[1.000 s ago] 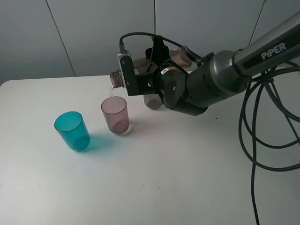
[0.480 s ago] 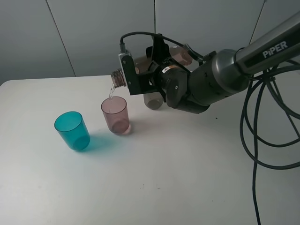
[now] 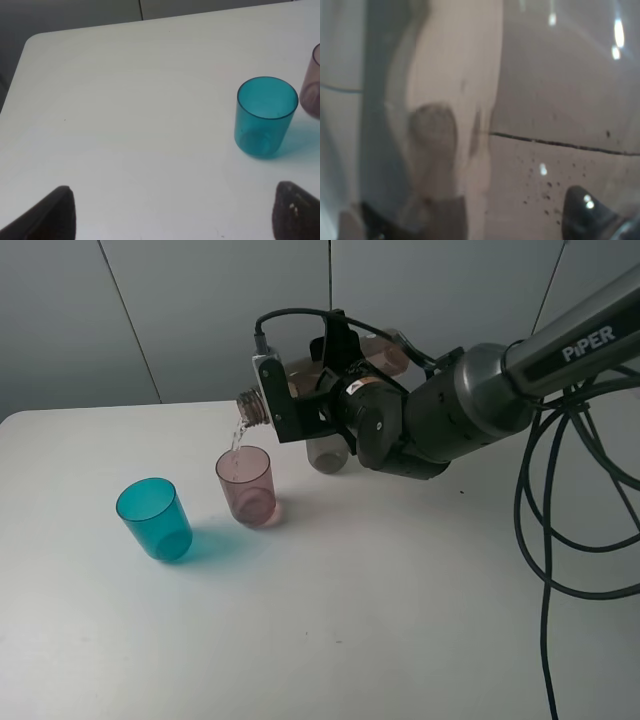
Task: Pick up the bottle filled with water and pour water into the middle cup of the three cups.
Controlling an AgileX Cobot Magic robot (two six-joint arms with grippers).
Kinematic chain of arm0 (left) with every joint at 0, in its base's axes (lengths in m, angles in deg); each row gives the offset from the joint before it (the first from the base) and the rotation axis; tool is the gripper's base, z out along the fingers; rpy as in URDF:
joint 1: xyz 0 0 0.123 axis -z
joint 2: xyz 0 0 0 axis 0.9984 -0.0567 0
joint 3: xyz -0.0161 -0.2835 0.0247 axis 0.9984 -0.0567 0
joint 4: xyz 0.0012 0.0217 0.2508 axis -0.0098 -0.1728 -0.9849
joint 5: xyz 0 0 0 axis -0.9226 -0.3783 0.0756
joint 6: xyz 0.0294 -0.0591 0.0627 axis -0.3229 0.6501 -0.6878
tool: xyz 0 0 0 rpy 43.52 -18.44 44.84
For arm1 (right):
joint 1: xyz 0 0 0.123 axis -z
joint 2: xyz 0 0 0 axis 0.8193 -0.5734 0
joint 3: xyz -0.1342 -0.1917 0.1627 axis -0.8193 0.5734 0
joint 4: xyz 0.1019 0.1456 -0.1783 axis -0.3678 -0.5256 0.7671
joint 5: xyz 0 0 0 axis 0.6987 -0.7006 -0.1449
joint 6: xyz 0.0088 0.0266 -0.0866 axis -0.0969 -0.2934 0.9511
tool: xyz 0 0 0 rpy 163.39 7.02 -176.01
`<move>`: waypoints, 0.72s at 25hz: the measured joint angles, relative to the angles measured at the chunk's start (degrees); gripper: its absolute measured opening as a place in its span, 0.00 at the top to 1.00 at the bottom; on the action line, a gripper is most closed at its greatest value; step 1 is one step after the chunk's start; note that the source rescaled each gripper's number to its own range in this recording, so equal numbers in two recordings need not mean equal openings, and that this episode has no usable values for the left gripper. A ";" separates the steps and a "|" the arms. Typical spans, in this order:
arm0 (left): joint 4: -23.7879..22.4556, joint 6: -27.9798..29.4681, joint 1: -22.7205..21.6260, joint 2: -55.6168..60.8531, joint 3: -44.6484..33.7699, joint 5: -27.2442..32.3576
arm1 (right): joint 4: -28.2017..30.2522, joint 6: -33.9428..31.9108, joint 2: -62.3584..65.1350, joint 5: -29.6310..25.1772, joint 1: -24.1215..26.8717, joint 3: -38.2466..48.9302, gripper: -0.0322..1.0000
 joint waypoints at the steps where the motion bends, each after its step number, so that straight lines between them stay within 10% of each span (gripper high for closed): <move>1: 0.00 0.00 0.00 0.00 0.00 0.00 | 0.23 0.00 0.00 0.00 0.00 0.00 0.95; 18: 0.00 -0.23 0.00 0.00 0.00 0.00 | 5.72 0.00 0.00 0.00 1.32 0.00 0.95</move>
